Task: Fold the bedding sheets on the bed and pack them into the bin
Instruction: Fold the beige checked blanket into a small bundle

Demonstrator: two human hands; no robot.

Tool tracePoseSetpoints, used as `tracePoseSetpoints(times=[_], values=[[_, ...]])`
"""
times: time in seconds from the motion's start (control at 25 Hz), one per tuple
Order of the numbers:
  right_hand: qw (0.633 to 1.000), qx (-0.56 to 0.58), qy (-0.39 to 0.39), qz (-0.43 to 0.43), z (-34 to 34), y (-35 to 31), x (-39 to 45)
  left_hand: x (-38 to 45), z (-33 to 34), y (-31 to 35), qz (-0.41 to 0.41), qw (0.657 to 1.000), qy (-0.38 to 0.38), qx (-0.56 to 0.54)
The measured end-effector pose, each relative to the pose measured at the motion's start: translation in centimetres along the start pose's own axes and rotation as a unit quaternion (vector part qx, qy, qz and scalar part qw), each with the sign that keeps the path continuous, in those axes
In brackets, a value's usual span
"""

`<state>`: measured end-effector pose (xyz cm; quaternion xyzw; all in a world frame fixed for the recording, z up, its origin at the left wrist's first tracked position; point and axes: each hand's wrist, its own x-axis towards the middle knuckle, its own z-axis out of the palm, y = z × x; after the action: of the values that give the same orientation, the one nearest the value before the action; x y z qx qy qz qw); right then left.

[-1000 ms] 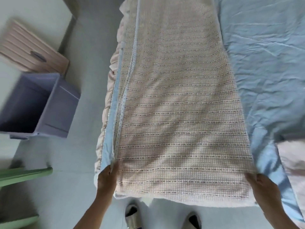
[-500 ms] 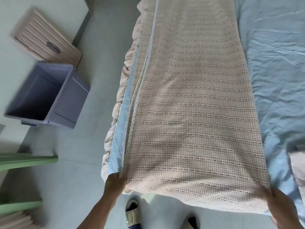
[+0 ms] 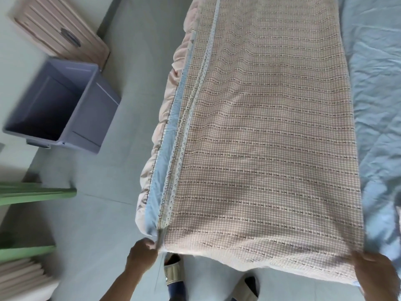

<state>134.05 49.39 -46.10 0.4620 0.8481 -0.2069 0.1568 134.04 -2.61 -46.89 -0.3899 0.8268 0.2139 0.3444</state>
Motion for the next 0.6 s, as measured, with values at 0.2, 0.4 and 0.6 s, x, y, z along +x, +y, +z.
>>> tracePoseSetpoints(times=[0.2,0.4,0.6], values=[[0.984,-0.017,0.081,-0.159,2.6,-9.7,-6.9,-0.7,-3.6,7.0,0.147,0.966,0.15,-0.154],[0.904,-0.062,-0.151,-0.395,7.9,-22.3,-12.3,1.1,-8.7,19.5,0.252,0.947,0.091,-0.177],[0.895,-0.2,-0.107,-0.385,12.5,-29.5,-11.2,8.4,-12.2,32.0,0.348,0.932,0.082,-0.057]])
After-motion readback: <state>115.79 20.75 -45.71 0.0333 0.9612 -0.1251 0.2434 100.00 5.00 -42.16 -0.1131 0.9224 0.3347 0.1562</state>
